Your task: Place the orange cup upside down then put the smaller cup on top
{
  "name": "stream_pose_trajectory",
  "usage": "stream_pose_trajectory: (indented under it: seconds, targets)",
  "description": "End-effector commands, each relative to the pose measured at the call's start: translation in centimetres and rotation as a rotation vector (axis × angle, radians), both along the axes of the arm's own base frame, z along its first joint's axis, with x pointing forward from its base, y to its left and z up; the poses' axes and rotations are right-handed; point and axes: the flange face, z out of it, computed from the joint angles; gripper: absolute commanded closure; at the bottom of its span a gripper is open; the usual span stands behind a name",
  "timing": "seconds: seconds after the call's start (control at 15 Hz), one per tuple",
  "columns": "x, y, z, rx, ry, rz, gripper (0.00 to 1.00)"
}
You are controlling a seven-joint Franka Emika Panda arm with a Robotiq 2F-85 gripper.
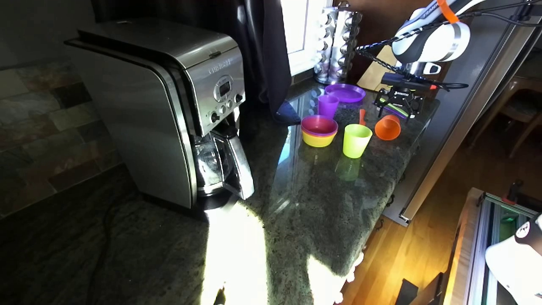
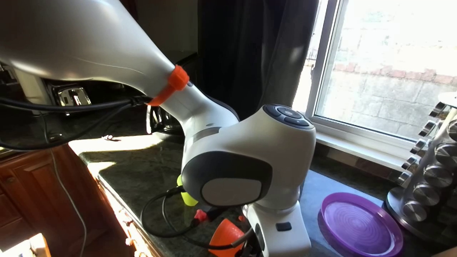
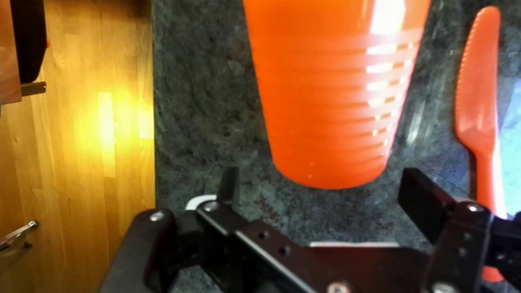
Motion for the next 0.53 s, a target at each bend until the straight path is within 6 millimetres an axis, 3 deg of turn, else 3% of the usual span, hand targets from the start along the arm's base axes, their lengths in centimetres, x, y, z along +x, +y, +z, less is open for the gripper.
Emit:
stream_pose_trajectory:
  seconds: [0.0, 0.47]
  targets:
    - [-0.7, -0.6, 0.0, 0.096, -0.020, 0.016, 0.00]
    - [-1.8, -2.6, -0.4, 0.263, 0.014, 0.093, 0.03]
